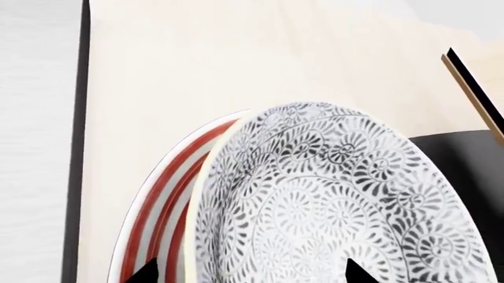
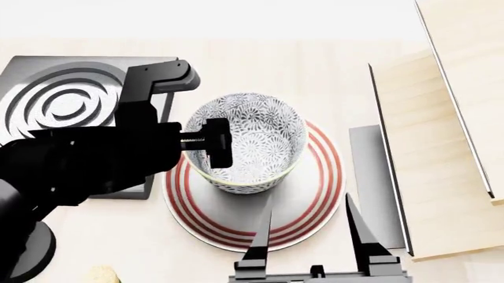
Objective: Pick up the akita bowl and put it on the plate.
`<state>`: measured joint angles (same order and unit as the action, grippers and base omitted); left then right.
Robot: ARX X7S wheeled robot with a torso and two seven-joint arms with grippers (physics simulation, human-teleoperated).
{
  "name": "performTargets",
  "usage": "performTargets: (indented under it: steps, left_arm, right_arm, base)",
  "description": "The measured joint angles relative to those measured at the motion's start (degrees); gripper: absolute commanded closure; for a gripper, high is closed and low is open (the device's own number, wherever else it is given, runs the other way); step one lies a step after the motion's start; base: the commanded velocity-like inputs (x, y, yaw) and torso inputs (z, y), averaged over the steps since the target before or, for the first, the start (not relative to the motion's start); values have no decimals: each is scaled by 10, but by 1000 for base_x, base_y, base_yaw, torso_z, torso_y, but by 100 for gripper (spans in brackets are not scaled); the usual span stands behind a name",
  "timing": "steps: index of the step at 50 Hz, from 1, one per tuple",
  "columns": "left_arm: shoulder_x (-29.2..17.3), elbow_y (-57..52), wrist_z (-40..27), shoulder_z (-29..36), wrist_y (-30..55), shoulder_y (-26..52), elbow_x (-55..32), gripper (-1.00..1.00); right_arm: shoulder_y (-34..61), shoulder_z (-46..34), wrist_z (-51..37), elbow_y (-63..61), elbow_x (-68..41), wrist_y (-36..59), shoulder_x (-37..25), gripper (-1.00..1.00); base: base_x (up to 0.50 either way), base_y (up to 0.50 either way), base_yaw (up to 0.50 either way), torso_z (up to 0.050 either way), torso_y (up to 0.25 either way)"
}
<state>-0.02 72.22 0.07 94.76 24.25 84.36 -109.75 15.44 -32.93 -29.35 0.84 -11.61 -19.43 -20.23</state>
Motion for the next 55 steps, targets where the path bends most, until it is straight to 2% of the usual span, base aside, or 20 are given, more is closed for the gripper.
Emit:
performTargets:
  steps: [31,37,55]
  left_arm:
    - [-6,-12,-13,-4,-25,60,56,-100]
    - [-72,-130,-62,-18,-50,80,62,-100]
    - [-315,-531,-229,-70,-126,129,86,-100]
  right_arm:
    - [0,-4,-2,-2,0,0,0,-100]
    - [-1,-4,-4,-10,1,3,-2,-100]
    - [-1,4,-19,-61,7,31,-19,-100]
  base:
    - [0,0,0,0,0]
    - [0,0,0,0,0]
    - [0,0,0,0,0]
